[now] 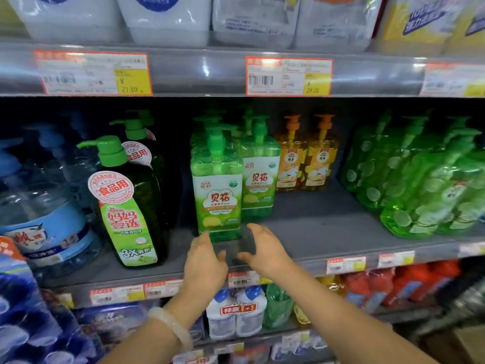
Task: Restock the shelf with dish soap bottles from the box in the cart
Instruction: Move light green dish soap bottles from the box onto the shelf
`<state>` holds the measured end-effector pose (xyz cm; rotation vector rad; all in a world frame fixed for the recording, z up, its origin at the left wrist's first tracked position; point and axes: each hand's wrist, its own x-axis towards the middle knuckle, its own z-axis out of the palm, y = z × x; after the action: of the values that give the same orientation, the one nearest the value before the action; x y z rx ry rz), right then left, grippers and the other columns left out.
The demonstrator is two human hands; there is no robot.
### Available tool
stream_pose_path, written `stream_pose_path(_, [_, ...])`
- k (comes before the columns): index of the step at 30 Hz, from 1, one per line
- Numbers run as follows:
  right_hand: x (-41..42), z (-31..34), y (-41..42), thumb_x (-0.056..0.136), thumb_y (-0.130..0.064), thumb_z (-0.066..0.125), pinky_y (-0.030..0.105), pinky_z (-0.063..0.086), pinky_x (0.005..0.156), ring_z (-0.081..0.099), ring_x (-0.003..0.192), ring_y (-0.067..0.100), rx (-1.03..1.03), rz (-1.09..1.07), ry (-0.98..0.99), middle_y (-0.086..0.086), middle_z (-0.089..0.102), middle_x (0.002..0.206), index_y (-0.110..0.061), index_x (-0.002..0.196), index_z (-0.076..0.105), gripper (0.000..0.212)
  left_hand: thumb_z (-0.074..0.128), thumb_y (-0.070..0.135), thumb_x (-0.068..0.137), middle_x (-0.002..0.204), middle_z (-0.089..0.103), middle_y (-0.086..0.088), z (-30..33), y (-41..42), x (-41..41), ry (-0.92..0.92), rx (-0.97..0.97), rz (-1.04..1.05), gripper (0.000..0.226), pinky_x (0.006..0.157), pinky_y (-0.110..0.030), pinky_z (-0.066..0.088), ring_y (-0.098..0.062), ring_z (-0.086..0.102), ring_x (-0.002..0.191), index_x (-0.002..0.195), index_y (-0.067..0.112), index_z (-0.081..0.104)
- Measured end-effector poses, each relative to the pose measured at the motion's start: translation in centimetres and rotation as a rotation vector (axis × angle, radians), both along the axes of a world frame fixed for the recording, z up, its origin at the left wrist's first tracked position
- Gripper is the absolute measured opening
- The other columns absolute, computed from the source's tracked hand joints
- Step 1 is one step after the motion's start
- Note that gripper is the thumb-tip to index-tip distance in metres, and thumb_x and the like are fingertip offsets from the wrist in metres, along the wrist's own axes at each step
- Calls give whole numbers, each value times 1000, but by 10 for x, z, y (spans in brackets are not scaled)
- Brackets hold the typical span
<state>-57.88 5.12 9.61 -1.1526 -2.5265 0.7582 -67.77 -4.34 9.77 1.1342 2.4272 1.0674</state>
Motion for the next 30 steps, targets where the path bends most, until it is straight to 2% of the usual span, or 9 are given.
stream_pose_path(3, [28, -10, -17, 83, -18, 65, 32, 36, 103, 44, 126, 29, 45, -26, -26, 13, 46, 134, -8, 134, 41, 57, 53, 7, 88, 141, 41, -11, -9, 1, 28, 103, 21, -198, 56, 107, -32, 32, -26, 39, 130, 140, 9, 34])
stream_pose_path(6, [70, -19, -27, 82, -11, 62, 32, 34, 104, 45, 122, 29, 99, -34, -89, 14, 49, 130, -6, 131, 44, 52, 46, 6, 88, 155, 18, -9, -23, 9, 64, 261, -129, -449, 66, 115, -31, 19, -23, 20, 142, 147, 11, 19])
stream_pose_path(8, [103, -24, -29, 82, -9, 60, 30, 31, 106, 43, 125, 28, 138, -57, -175, 13, 47, 133, -6, 135, 40, 56, 45, 10, 90, 157, 9, -9, -29, 14, 92, 378, -238, -566, 68, 118, -32, 14, -23, 12, 145, 148, 13, 12])
stream_pose_path(12, [180, -33, -33, 83, -13, 60, 33, 35, 102, 43, 124, 30, 97, -179, -350, 14, 45, 132, -7, 132, 40, 54, 52, 15, 86, 153, 18, -10, -35, 21, 154, 492, -345, -746, 69, 115, -36, 23, -27, 22, 141, 146, 14, 18])
stream_pose_path(16, [267, -40, -45, 84, -16, 60, 38, 41, 98, 47, 121, 32, -8, -297, -418, 18, 47, 128, -4, 126, 44, 46, 53, 14, 85, 152, 20, -11, -43, 23, 228, 579, -410, -887, 66, 114, -39, 26, -29, 21, 140, 144, 12, 22])
stream_pose_path(19, [341, -42, -60, 82, -21, 64, 39, 42, 98, 47, 121, 33, -49, -380, -439, 18, 47, 128, -5, 123, 44, 49, 51, 15, 85, 145, 31, -11, -48, 20, 297, 624, -399, -971, 56, 110, -39, 32, -30, 29, 135, 138, 13, 31])
stream_pose_path(25, [501, -53, -94, 83, -26, 63, 39, 44, 96, 48, 119, 35, -124, -550, -467, 18, 47, 126, -7, 126, 42, 51, 52, 18, 86, 135, 40, -9, -63, 11, 447, 614, -418, -1112, 47, 106, -41, 34, -29, 36, 131, 131, 11, 38])
stream_pose_path(30, [601, -67, -111, 81, -29, 66, 39, 45, 98, 47, 120, 36, -233, -662, -504, 18, 46, 131, -10, 138, 34, 68, 49, 21, 89, 143, 34, -9, -76, 3, 537, 557, -469, -1188, 49, 111, -40, 31, -29, 30, 135, 135, 11, 35])
